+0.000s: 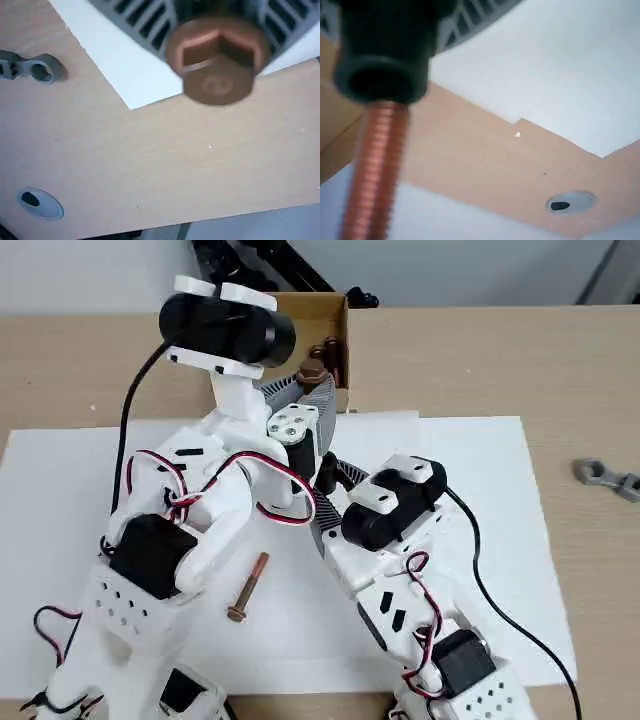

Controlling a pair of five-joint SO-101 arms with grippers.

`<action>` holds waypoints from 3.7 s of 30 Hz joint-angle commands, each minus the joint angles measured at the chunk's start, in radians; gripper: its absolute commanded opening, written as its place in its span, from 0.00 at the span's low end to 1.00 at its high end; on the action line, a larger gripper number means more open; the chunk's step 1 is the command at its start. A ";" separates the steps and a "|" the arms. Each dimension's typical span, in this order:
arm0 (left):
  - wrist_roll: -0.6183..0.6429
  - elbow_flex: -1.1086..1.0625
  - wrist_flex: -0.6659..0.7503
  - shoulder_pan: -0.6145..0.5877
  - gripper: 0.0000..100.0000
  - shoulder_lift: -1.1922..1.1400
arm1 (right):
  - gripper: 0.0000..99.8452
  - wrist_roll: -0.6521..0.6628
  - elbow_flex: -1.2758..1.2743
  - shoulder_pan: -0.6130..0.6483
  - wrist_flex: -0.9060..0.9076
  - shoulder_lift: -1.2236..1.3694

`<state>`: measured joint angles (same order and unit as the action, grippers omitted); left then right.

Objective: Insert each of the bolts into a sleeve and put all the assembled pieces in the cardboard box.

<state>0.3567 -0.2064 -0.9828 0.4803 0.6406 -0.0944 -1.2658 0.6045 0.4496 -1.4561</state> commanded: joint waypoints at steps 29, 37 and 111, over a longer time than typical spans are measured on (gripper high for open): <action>0.018 0.012 -0.035 0.044 0.01 0.032 | 0.00 0.009 0.012 0.005 -0.018 -0.015; 0.005 0.012 -0.032 0.044 0.01 0.029 | 0.00 0.009 0.012 0.005 -0.016 -0.015; -0.032 0.033 -0.215 0.020 0.15 0.029 | 0.00 0.005 0.011 -0.031 -0.016 -0.007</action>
<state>0.3261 -0.2156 -1.1960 0.5017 0.6483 -0.0928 -1.2658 0.5815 0.4496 -1.4561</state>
